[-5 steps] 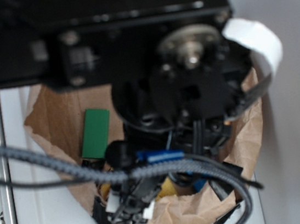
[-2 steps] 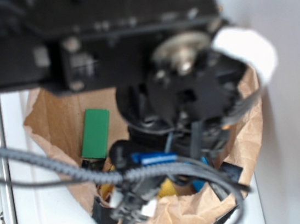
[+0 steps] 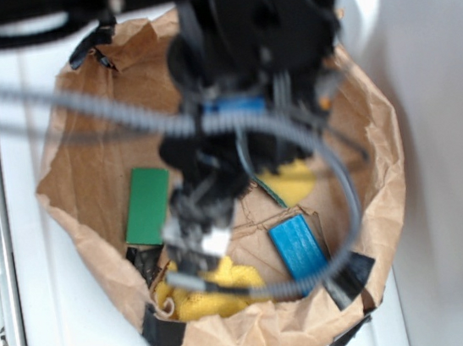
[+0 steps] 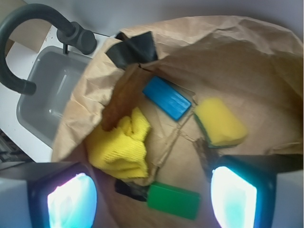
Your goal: Grab the wood chip.
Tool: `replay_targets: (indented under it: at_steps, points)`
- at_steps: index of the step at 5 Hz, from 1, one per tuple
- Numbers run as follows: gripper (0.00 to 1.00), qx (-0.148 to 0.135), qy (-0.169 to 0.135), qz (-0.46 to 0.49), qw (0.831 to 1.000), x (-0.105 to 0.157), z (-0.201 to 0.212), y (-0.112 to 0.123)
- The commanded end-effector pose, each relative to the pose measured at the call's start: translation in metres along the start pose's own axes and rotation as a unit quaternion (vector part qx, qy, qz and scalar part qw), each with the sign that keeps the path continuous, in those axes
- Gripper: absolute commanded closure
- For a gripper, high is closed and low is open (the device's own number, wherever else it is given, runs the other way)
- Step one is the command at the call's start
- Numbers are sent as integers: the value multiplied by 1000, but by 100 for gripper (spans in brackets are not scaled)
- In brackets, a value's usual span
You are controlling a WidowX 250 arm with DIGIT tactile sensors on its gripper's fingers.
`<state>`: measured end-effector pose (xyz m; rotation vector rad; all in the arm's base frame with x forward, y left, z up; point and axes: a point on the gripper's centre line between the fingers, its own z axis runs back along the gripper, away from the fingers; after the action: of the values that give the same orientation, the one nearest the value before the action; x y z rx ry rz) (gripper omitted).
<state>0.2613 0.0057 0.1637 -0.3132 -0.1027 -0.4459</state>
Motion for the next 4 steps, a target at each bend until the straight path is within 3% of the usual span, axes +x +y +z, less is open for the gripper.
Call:
replay_targets:
  at_steps: [1, 2, 3, 4]
  points:
    - [0, 97, 28, 18, 995, -13, -44, 37]
    - [0, 103, 4, -2, 995, -10, -66, 48]
    - [0, 89, -31, -35, 995, -4, -80, 50]
    - [0, 86, -39, -36, 995, 4, -84, 48]
